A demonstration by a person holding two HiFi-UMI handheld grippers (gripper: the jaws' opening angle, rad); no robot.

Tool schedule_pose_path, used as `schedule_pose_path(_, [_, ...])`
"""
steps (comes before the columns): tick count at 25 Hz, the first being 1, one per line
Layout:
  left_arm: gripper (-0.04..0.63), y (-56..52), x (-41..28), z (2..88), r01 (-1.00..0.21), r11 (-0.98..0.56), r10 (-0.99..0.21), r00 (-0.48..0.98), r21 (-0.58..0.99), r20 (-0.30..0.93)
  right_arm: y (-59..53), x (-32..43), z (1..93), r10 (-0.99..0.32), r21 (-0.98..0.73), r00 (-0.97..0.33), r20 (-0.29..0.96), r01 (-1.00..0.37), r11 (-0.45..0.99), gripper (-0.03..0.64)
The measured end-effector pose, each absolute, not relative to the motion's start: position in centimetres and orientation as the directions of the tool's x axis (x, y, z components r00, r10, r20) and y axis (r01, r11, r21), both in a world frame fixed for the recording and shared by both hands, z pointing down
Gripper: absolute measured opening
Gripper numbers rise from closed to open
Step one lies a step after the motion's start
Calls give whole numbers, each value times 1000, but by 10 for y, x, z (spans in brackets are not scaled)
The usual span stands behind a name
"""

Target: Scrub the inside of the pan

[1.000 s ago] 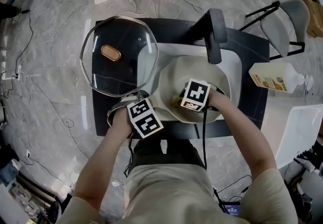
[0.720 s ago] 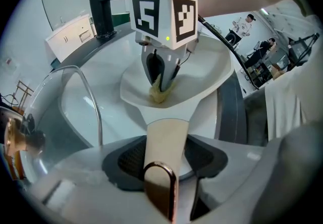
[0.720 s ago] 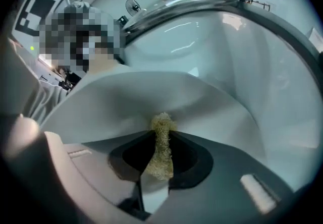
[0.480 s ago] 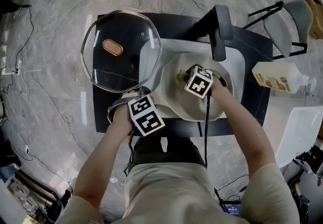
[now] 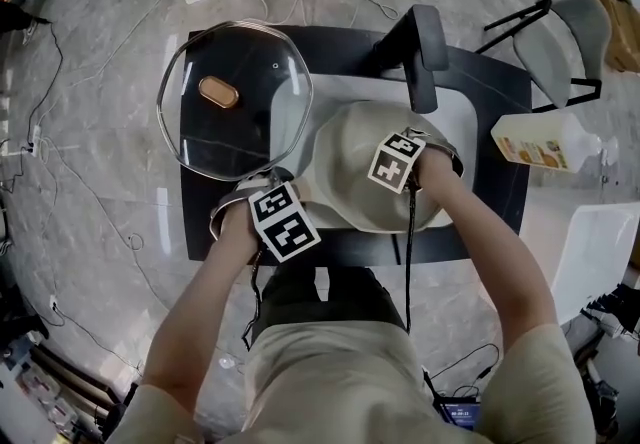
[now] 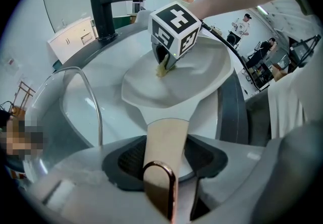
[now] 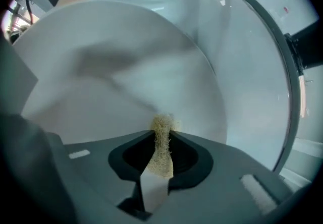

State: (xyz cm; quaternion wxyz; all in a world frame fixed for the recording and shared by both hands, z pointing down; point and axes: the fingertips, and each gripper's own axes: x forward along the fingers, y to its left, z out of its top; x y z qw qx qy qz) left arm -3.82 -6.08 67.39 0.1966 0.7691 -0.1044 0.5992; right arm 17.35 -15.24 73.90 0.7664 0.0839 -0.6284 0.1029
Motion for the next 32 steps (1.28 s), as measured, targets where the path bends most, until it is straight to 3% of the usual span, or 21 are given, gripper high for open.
schedule_pose_path(4, [236,-62,-40,675,-396,-906,48,252,148,967,-129,189,719,145,-86,256,956,-229,970,87])
schedule_pose_path(8, [236,-61,-38,675,-394,-908,43,251,142,967,-92,190,694,270,-223,243,932,-205,953,87])
schedule_pose_path(13, [236,-63,-39,675,-394,-909,35,251,135,967,-44,156,658,485,-463,54,873,-223,858,86])
schedule_pose_path(15, [236,-63,-39,675,-392,-912,25,246,123,969,-34,137,654,512,-507,-41,858,-228,831,89])
schedule_pose_path(26, [232,-66,-41,677,-382,-922,-18,220,70,975,-77,65,696,368,-459,-305,878,-320,829,91])
schedule_pose_path(32, [222,-65,-40,681,-352,-935,-26,194,45,981,-126,69,726,144,-232,-241,960,-392,890,92])
